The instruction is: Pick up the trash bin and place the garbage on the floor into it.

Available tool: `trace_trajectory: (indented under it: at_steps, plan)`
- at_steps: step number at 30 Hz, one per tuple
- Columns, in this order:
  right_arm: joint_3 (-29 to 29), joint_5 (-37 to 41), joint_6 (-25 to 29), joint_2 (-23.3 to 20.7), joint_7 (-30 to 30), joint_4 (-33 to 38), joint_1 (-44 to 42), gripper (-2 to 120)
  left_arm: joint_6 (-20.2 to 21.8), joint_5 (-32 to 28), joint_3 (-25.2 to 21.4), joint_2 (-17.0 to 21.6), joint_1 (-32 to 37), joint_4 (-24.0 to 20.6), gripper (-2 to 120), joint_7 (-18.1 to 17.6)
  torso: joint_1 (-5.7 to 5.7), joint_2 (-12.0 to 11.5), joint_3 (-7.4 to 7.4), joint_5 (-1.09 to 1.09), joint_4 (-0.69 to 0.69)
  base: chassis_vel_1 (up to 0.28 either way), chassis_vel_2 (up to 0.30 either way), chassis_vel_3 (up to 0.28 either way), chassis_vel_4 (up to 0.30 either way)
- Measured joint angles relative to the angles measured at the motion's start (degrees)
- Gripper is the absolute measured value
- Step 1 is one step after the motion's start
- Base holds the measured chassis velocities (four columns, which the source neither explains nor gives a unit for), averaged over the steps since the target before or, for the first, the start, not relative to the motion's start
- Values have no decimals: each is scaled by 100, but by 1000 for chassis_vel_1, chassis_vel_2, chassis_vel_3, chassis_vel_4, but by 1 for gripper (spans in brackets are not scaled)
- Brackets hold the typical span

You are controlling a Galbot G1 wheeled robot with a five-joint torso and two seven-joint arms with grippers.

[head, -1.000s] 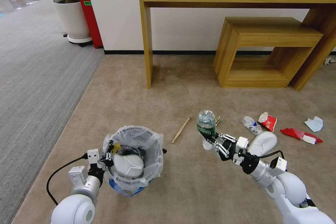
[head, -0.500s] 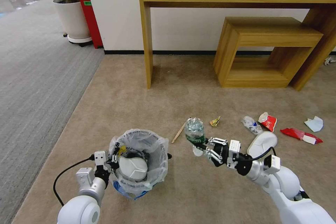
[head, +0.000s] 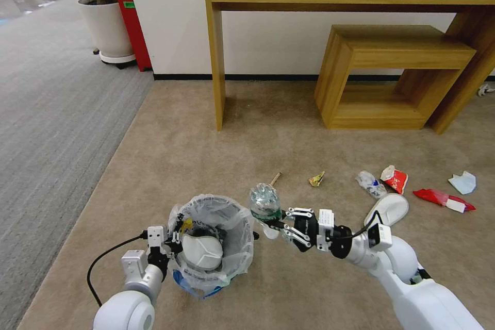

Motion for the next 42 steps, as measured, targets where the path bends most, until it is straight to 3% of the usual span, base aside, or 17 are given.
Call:
trace_trajectory:
  at_steps: [19,42]
  plan:
    - [-973,70,103,97,296,-334,562,13,-20,158,101,-210,-40,59,3,47,0,0,0,0,0,0,0,0,0]
    - [-1469,-207,165,578,348,-625,670,13,104,-36,75,-417,-30,-109,3,38,0,0,0,-2,-1,0,0,0,0]
